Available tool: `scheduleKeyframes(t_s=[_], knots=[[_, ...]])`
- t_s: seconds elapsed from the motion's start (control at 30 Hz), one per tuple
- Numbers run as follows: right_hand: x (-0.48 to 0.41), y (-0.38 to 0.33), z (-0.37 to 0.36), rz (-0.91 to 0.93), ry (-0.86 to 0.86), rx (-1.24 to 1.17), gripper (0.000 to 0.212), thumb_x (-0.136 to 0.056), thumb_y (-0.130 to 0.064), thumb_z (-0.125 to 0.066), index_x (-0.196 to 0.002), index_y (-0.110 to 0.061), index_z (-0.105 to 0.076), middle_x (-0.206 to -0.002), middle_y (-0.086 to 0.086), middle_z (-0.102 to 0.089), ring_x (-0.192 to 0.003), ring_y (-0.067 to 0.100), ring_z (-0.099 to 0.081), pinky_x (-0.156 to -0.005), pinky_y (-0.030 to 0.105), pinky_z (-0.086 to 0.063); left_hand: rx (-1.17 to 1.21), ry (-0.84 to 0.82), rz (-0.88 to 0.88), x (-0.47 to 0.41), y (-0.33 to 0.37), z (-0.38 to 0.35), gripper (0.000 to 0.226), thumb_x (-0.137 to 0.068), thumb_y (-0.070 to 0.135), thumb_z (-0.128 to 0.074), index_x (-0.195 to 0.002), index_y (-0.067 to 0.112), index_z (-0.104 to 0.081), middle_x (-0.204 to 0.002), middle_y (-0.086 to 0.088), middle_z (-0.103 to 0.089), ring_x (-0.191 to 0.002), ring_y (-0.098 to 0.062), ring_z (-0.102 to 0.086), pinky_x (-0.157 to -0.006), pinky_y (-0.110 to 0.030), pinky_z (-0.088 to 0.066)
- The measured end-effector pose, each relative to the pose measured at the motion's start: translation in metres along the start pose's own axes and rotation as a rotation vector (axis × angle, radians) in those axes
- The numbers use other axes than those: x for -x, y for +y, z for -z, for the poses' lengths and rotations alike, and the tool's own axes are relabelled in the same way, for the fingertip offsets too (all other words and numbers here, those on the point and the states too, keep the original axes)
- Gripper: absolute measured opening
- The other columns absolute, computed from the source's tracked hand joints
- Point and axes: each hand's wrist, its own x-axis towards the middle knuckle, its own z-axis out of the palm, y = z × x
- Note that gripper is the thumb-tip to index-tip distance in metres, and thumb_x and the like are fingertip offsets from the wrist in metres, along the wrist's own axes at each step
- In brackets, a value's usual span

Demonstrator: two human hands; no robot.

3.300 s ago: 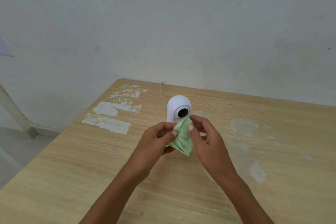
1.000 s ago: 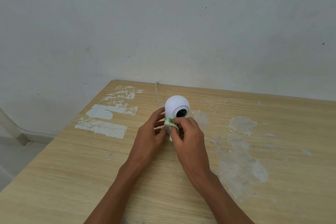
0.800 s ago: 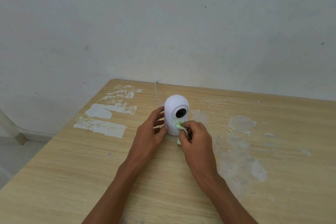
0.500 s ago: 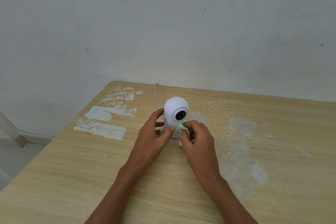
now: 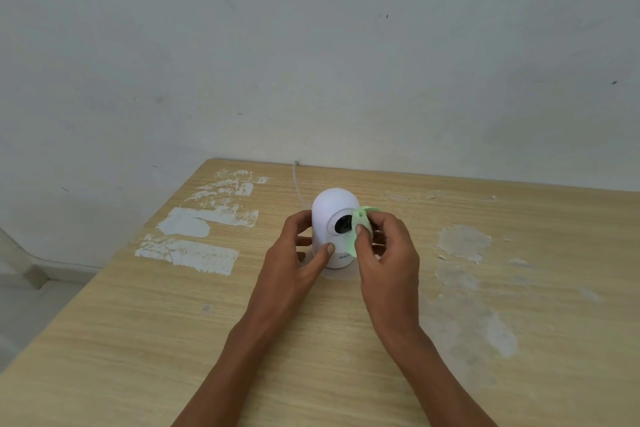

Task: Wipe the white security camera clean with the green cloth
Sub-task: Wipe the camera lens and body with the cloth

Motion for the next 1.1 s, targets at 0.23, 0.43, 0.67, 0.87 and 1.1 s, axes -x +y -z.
scheduleKeyframes(t_s=[0.23, 0.43, 0.67, 0.87, 1.1], knots=[[-0.0034, -0.0049, 0.0013, 0.207, -0.012, 0.118, 0.021, -0.094, 0.002, -0.061, -0.111, -0.009, -0.069, -0.106, -0.001, -0.067, -0.1, 0.01, -0.064, -0.085, 0.014, -0.05, 0.013, -0.005, -0.005, -0.0009, -0.0007, 0.0006, 0.053, -0.093, 0.038, -0.074, -0.139, 0.043, -0.047, -0.136, 0.032, -0.058, -0.114, 0.005, -0.063, -0.083, -0.016, -0.055], [-0.0042, -0.0029, 0.0034, 0.228, 0.003, 0.155, 0.021, -0.095, 0.001, -0.059, -0.112, -0.008, -0.069, -0.108, 0.001, -0.065, -0.102, 0.012, -0.064, -0.086, 0.025, -0.055, 0.012, -0.005, -0.006, -0.0017, -0.0014, 0.0008, 0.054, -0.093, 0.038, -0.075, -0.14, 0.04, -0.049, -0.137, 0.028, -0.06, -0.115, 0.001, -0.064, -0.085, -0.023, -0.057], [-0.0025, -0.0045, 0.0032, 0.314, -0.06, 0.183, 0.024, -0.093, 0.002, -0.06, -0.112, -0.01, -0.069, -0.106, 0.0, -0.065, -0.099, 0.016, -0.065, -0.084, 0.025, -0.054, 0.015, -0.008, -0.017, -0.001, -0.0023, 0.0012, 0.052, -0.093, 0.038, -0.074, -0.137, 0.047, -0.047, -0.135, 0.033, -0.059, -0.113, 0.005, -0.064, -0.083, -0.017, -0.055], [-0.0059, -0.0023, 0.0057, 0.276, -0.019, 0.185, 0.025, -0.095, 0.0, -0.06, -0.114, -0.01, -0.07, -0.105, 0.0, -0.062, -0.095, 0.014, -0.063, -0.081, 0.031, -0.056, 0.011, -0.003, -0.02, -0.0014, -0.0024, 0.0012, 0.052, -0.093, 0.04, -0.074, -0.138, 0.045, -0.048, -0.136, 0.031, -0.059, -0.113, 0.004, -0.064, -0.082, -0.017, -0.056], [0.0001, -0.0057, 0.0046, 0.409, -0.077, 0.312, 0.028, -0.093, -0.009, -0.057, -0.117, -0.008, -0.072, -0.1, 0.005, -0.061, -0.088, 0.022, -0.062, -0.074, 0.04, -0.057, 0.036, -0.013, -0.013, -0.0003, -0.0008, 0.0009, 0.051, -0.095, 0.033, -0.073, -0.141, 0.039, -0.049, -0.133, 0.032, -0.06, -0.113, 0.005, -0.065, -0.085, -0.023, -0.059]])
